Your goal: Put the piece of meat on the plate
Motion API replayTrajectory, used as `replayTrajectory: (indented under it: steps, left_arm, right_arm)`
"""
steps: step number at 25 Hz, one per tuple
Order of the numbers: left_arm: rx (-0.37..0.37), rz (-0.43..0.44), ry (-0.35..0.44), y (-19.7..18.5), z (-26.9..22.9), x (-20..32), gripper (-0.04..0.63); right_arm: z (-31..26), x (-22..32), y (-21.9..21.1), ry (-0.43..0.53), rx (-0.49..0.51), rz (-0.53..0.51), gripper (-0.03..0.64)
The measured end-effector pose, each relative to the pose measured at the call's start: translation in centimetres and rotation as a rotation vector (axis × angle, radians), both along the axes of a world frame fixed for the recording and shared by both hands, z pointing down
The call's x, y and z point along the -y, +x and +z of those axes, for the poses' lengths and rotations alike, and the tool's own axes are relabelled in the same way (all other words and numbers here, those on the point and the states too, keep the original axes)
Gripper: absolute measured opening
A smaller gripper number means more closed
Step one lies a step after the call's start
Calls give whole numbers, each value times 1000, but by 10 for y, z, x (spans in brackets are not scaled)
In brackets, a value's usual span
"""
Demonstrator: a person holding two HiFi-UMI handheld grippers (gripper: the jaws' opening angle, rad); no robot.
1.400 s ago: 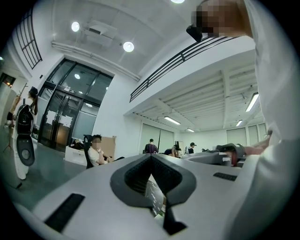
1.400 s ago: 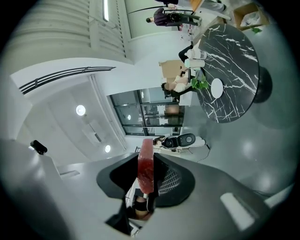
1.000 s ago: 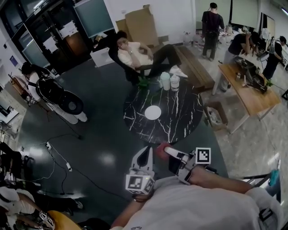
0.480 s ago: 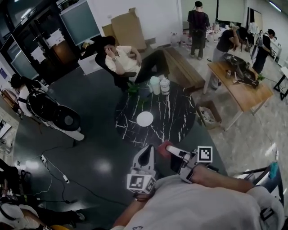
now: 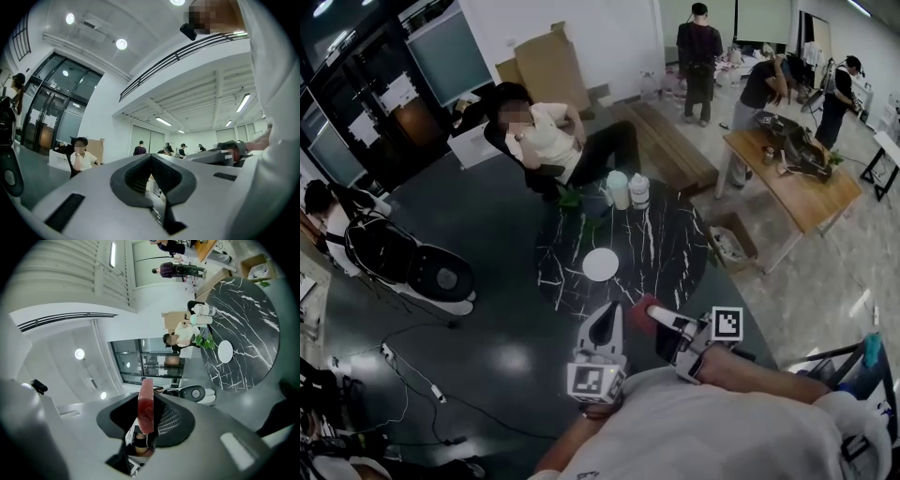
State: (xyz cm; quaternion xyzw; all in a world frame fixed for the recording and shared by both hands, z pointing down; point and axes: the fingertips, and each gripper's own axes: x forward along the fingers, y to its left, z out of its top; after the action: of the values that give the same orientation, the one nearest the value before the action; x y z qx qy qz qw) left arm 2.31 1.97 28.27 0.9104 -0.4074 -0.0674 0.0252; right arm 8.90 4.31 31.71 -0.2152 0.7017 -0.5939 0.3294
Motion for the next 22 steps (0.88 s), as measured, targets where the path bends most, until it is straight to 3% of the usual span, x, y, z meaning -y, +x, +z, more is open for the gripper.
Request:
replayTrajectory:
  steps: [10, 22]
  left_arm:
    - [24, 44, 16, -21, -4, 77, 8]
    - [-4, 112, -17, -60, -17, 144, 8]
  right_arm:
    - [0, 73, -20, -9, 7, 52, 91]
    - [-14, 140, -66, -22, -5, 99, 91]
